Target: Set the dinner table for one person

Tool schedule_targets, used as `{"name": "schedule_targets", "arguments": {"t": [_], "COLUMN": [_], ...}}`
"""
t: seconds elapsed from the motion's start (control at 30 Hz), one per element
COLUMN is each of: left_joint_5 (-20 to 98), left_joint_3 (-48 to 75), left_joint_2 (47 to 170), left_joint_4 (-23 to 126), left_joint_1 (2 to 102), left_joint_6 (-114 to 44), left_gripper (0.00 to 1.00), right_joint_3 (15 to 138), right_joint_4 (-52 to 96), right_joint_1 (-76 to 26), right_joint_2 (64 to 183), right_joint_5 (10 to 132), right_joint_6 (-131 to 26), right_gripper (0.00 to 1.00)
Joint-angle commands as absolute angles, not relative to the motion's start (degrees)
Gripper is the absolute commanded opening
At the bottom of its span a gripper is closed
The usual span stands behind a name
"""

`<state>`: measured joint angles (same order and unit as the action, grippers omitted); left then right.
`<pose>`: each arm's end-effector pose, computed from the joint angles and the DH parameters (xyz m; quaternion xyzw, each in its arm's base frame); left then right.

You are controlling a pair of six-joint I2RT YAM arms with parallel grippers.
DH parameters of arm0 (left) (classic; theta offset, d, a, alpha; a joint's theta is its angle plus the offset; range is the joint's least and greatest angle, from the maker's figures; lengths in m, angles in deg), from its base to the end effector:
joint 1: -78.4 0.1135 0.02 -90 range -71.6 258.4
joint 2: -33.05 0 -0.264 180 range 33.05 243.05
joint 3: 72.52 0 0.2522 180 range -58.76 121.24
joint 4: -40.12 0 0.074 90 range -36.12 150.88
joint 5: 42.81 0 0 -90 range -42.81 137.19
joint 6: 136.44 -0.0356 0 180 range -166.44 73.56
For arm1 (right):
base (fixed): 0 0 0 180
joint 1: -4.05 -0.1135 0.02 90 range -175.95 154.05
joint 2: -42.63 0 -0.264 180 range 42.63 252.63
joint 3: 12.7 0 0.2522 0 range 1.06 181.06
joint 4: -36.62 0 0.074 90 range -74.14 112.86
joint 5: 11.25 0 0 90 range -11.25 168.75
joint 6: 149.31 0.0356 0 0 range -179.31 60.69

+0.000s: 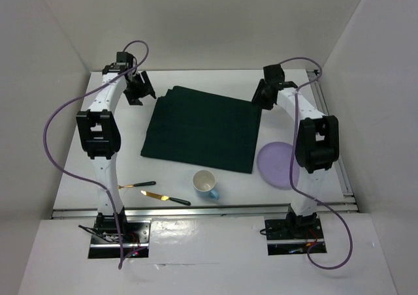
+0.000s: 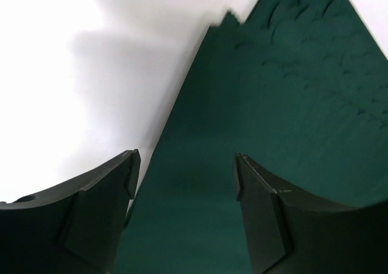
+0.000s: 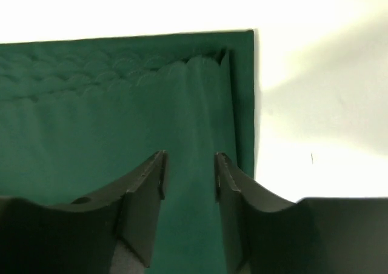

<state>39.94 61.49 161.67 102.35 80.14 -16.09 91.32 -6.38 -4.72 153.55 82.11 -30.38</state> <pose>0.4956 0.0106 0.2519 -0.2470 0.9242 -0.1291 0.2610 0.4304 0.0643 0.2460 0.1742 0.9227 0.0847 0.3332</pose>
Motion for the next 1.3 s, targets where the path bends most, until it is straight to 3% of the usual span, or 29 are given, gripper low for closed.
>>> {"name": "schedule_targets", "arguments": {"t": [0.0, 0.37, 0.57, 0.7, 0.9, 0.97, 1.0, 1.1, 1.13, 1.2, 1.27], "left_joint_5": [39.6, 40.5, 37.2, 35.5, 33.8, 33.3, 32.7, 31.5, 31.5, 31.0, 30.5], "left_joint_3": [67.7, 73.5, 74.0, 74.0, 74.0, 73.5, 73.5, 73.5, 73.5, 73.0, 71.3], "left_joint_2": [167.3, 175.9, 178.4, 179.0, 178.4, 178.4, 177.9, 177.3, 176.8, 175.9, 173.8], "left_joint_4": [104.9, 98.5, 95.5, 94.4, 92.7, 92.0, 92.0, 91.5, 91.5, 91.5, 91.0], "left_joint_1": [79.3, 76.9, 76.9, 76.9, 76.9, 76.9, 76.9, 76.9, 76.9, 76.9, 76.9], "left_joint_6": [-17.8, -19.5, -18.4, -17.9, -17.9, -17.3, -17.3, -17.3, -16.8, -16.8, -16.8], "left_gripper": [0.79, 0.83, 0.74, 0.63, 0.30, 0.22, 0.13, 0.00, 0.00, 0.00, 0.00], "right_joint_3": [96.4, 99.6, 101.9, 104.7, 106.3, 106.3, 106.3, 105.7, 105.7, 105.0, 105.0], "right_joint_4": [-10.1, -9.5, -10.3, -11.3, -12.4, -12.4, -11.8, -11.2, -10.6, -9.8, -9.2], "right_joint_1": [-4.8, -3.8, -3.8, -3.8, -3.2, -3.2, -3.2, -3.2, -3.2, -3.2, -3.2], "right_joint_2": [156.7, 162.5, 165.1, 167.2, 169.5, 170.1, 170.1, 170.1, 170.1, 169.6, 168.4], "right_joint_5": [82.4, 82.4, 83.1, 84.6, 86.3, 86.3, 86.3, 85.1, 84.1, 84.1, 84.7], "right_joint_6": [-32.0, -33.0, -34.1, -34.1, -35.2, -35.2, -35.2, -35.8, -35.8, -35.8, -35.8], "right_gripper": [0.48, 0.49, 0.49, 0.49, 0.49, 0.46, 0.44, 0.32, 0.19, 0.04, 0.00]}}
